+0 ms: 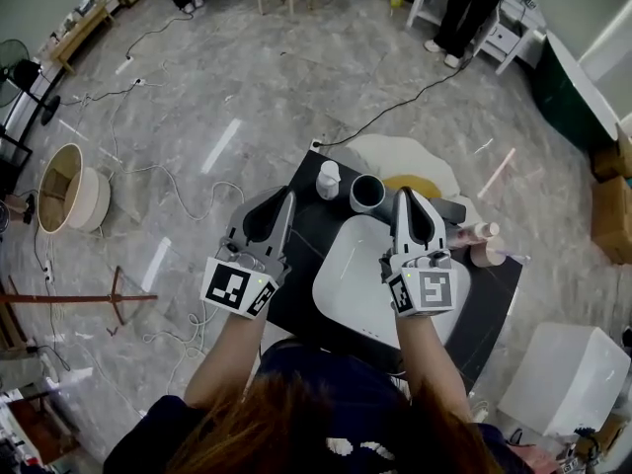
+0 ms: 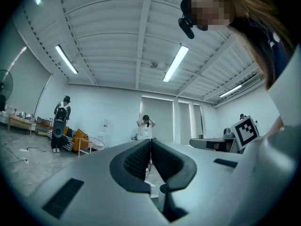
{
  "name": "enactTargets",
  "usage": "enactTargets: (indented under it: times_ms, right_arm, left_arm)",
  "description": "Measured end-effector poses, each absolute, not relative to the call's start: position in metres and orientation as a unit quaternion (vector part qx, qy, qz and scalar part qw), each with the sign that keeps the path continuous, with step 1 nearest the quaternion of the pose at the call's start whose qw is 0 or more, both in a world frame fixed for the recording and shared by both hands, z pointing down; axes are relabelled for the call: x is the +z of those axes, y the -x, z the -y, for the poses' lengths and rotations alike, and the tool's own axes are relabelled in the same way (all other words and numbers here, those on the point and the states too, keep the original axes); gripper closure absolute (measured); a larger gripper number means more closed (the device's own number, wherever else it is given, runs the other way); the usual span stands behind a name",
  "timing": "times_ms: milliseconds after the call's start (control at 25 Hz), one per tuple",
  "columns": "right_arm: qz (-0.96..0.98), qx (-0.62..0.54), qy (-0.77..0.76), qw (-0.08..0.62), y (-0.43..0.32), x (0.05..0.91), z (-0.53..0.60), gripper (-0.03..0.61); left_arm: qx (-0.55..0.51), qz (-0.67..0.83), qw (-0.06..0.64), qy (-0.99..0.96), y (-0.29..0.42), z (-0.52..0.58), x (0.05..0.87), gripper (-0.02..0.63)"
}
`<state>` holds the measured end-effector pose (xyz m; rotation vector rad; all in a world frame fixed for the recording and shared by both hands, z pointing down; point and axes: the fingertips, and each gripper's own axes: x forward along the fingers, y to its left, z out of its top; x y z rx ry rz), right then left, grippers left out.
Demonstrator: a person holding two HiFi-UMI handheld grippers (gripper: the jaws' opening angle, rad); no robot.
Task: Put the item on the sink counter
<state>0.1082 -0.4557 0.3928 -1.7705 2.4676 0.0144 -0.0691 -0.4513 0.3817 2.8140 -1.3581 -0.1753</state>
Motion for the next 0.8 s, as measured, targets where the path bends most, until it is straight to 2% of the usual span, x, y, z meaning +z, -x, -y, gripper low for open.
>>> enactTargets:
  times_ms: [360,800]
  right_arm:
    - [-0.806,0.014,0.587,0.072,-0.126,0.342,0.406,0.563]
    - [-0.788,0.013,0.611,0.075,-0.140,0.327,0.393,0.563]
  left_arm:
    - [-0.067,0.435,-0.014,-0.898,0.043,0.422,0.340,0.594]
    - [-0.075,0.453,-0.010,-0.888,0.048,0.407,0.327,0.594]
